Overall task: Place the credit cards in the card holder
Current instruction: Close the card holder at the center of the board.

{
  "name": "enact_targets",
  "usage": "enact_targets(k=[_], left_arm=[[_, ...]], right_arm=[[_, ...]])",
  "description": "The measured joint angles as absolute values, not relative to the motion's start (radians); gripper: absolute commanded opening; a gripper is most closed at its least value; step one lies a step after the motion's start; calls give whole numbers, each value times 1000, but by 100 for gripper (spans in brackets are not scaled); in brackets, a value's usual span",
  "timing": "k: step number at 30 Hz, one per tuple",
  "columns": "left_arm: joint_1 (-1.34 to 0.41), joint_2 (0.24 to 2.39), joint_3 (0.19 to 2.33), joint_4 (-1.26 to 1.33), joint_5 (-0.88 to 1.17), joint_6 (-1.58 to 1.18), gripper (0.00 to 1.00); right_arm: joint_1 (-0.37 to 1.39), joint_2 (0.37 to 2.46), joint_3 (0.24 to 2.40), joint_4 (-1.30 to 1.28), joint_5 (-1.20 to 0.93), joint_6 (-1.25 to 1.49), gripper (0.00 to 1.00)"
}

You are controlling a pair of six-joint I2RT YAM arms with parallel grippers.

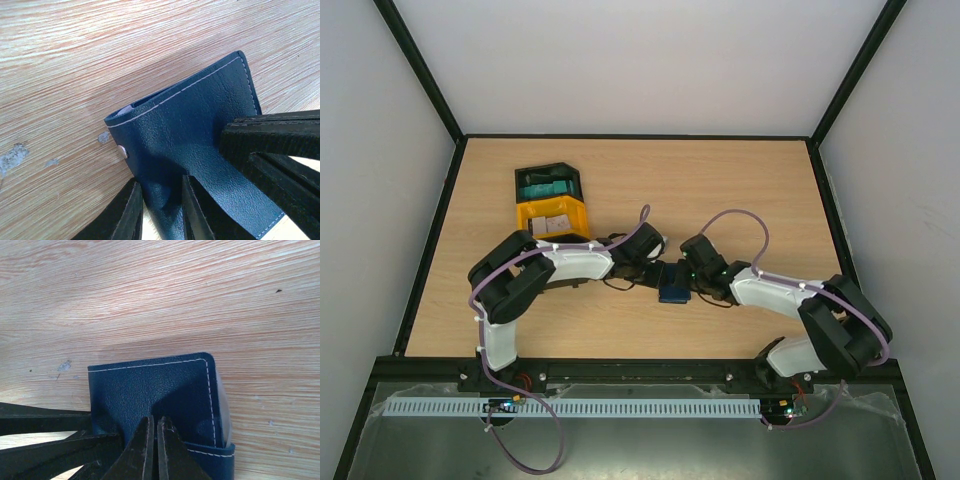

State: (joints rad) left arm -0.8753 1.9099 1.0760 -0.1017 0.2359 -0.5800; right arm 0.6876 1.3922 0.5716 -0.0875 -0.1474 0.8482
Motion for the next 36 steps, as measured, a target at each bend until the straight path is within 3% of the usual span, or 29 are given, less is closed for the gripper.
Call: enact_targets(k=[36], left_arm=[[-871, 1914, 1086, -121, 244, -588, 20]], right_arm=[[730, 1328, 363, 218, -96, 973, 2]])
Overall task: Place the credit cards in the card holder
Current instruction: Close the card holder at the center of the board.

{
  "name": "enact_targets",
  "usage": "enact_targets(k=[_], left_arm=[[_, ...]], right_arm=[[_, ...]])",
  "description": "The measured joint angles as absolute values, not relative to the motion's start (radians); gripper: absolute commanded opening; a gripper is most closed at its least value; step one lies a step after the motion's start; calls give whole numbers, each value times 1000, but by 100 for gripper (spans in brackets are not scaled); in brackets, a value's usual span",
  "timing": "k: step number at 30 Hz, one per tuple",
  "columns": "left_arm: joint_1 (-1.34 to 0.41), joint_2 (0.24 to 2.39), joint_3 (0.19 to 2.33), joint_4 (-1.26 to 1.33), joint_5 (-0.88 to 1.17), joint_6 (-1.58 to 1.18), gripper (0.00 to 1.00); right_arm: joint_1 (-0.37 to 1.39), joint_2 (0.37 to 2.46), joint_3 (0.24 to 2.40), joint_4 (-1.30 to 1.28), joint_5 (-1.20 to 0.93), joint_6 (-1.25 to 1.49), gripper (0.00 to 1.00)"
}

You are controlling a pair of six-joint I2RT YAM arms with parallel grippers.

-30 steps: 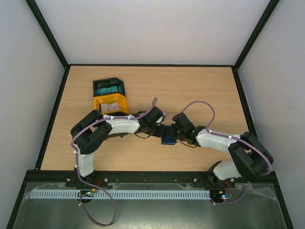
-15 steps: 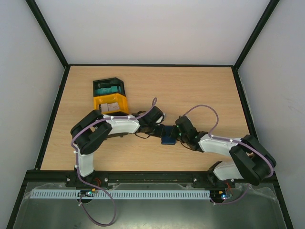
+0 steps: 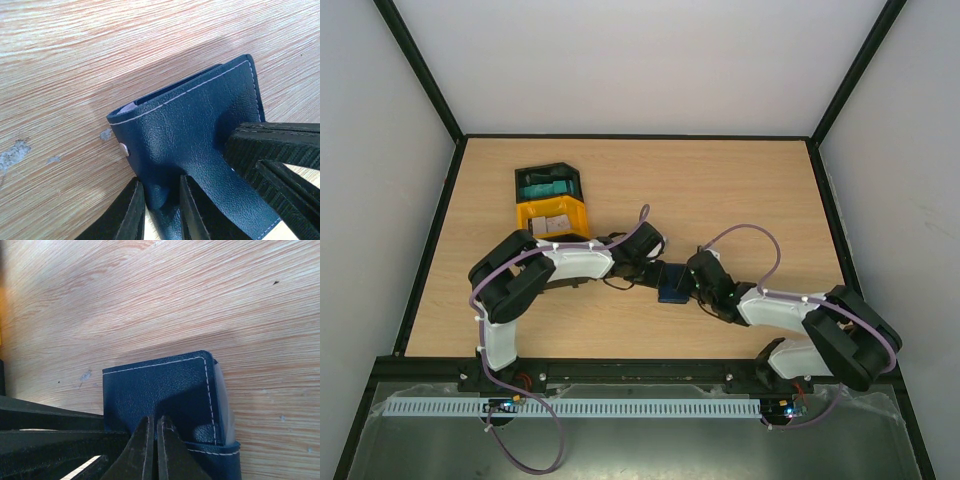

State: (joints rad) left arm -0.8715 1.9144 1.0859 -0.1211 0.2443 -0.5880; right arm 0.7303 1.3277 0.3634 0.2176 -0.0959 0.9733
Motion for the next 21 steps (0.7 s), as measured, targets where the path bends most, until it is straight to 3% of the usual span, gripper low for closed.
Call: enact_targets(k=[21], left_arm=[[-869, 1920, 1101, -142, 251, -592, 20]], right_arm=[[838, 1355, 304, 341, 85, 1040, 2]])
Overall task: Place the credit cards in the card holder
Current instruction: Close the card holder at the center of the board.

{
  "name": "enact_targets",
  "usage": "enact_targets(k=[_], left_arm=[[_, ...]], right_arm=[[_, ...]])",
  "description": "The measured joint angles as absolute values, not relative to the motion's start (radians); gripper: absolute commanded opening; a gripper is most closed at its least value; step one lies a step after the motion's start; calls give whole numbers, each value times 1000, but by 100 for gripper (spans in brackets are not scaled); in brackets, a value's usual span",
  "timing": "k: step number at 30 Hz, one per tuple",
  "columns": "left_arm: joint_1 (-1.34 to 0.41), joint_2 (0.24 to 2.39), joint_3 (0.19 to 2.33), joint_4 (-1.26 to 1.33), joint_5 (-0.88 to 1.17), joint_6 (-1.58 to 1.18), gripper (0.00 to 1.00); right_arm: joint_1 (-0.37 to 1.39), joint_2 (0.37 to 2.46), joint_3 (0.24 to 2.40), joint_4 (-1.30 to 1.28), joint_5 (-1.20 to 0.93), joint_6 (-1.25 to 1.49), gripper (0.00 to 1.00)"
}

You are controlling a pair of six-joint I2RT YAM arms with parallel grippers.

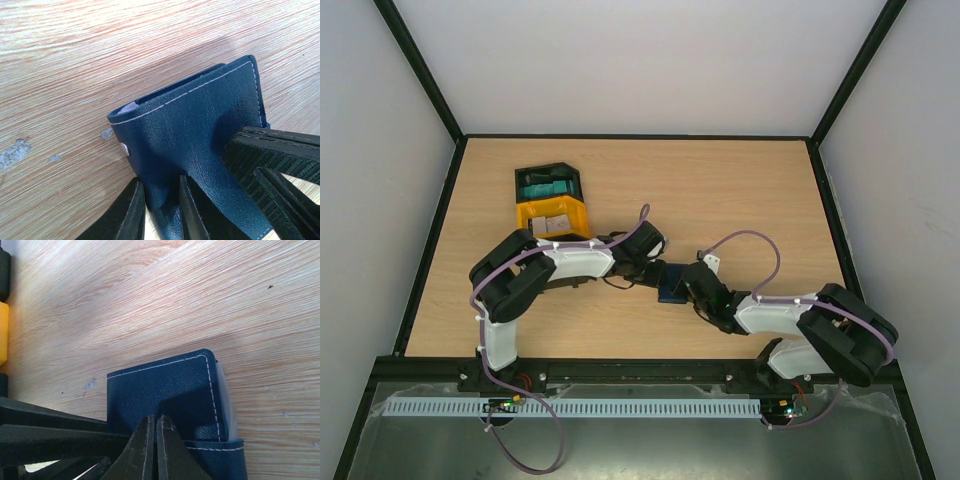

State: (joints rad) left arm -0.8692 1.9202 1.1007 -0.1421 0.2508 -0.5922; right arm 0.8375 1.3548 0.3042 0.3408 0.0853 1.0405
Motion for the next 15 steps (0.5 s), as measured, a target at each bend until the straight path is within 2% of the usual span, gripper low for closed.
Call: enact_targets(k=[4, 7, 13, 15], left_arm=[[-869, 1921, 1103, -145, 251, -593, 20], [-869, 1922, 1106, -150, 251, -593, 27], [-869, 1913, 1106, -145, 240, -598, 38], [-861, 1909, 1108, -153, 230, -596, 40]], right_arm=[[838, 1355, 286, 377, 86, 1048, 2], [838, 1355, 292, 374, 86, 1048, 3], [880, 1305, 405, 138, 62, 1054, 30], [884, 1298, 469, 17, 67, 1046, 33]])
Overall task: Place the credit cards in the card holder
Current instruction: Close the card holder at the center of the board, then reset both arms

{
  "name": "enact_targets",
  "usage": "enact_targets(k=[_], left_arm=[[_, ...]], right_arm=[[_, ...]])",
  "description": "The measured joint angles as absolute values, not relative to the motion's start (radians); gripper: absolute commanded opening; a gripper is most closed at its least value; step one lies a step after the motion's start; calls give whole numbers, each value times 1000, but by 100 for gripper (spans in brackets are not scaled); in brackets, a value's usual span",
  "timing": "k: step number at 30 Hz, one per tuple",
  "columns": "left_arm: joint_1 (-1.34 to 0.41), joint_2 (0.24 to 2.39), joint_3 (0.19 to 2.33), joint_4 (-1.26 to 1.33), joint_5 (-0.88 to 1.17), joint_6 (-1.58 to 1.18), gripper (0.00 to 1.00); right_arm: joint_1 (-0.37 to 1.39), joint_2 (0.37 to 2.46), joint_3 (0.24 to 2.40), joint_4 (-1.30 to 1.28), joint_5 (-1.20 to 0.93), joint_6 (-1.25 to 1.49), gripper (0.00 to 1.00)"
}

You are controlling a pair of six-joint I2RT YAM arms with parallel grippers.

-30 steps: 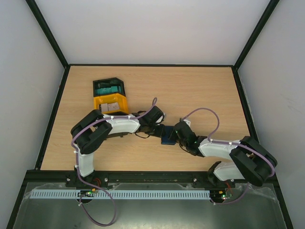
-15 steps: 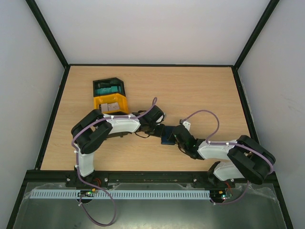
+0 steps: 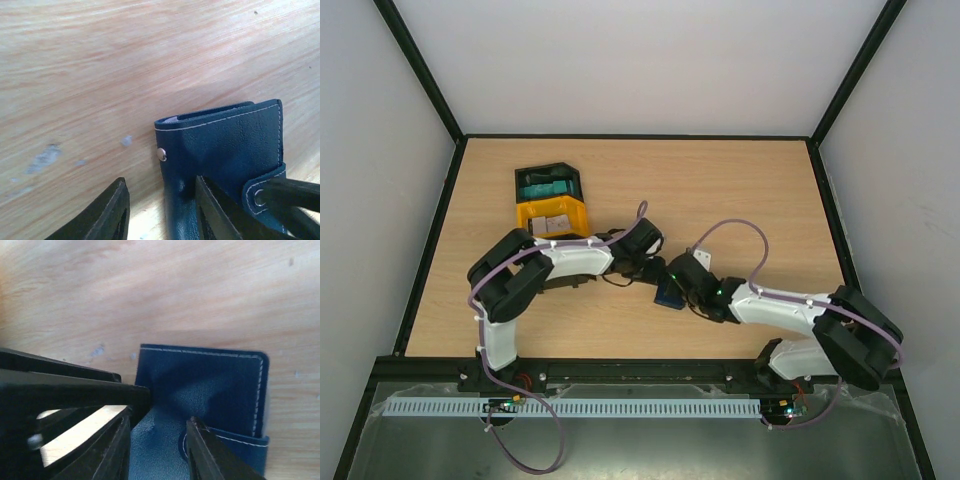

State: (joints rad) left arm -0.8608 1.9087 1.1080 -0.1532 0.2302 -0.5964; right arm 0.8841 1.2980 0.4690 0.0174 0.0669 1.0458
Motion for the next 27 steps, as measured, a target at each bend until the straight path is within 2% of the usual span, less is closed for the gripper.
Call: enact_targets(k=[5, 9, 13, 16, 20, 22, 23, 27], left_arm=[[-813, 1890, 1116, -208, 205, -589, 45], [-764, 1832, 1105, -269, 188, -586, 61], [-727, 1664, 1071, -289, 167, -589, 74], [-708, 1503, 1058, -282, 146, -587, 98], [-693, 1284, 1032, -280, 74, -582, 99], [-687, 1173, 1019, -293, 5, -582, 99], [-684, 1122, 1016, -309, -37, -580, 99], [-679, 933, 1007, -373, -193, -562, 99]], right_arm=[[876, 1316, 665, -200, 111, 1006, 39], [871, 1302, 746, -295, 144, 984, 44], [861, 1226, 779, -417, 211, 964, 52], [849, 1147, 818, -493, 278, 945, 60], [843, 1032, 882, -579, 379, 915, 80], [842, 962, 901, -605, 419, 888, 95], [841, 931, 908, -614, 435, 877, 99], [841, 801, 936, -655, 505, 821, 98]])
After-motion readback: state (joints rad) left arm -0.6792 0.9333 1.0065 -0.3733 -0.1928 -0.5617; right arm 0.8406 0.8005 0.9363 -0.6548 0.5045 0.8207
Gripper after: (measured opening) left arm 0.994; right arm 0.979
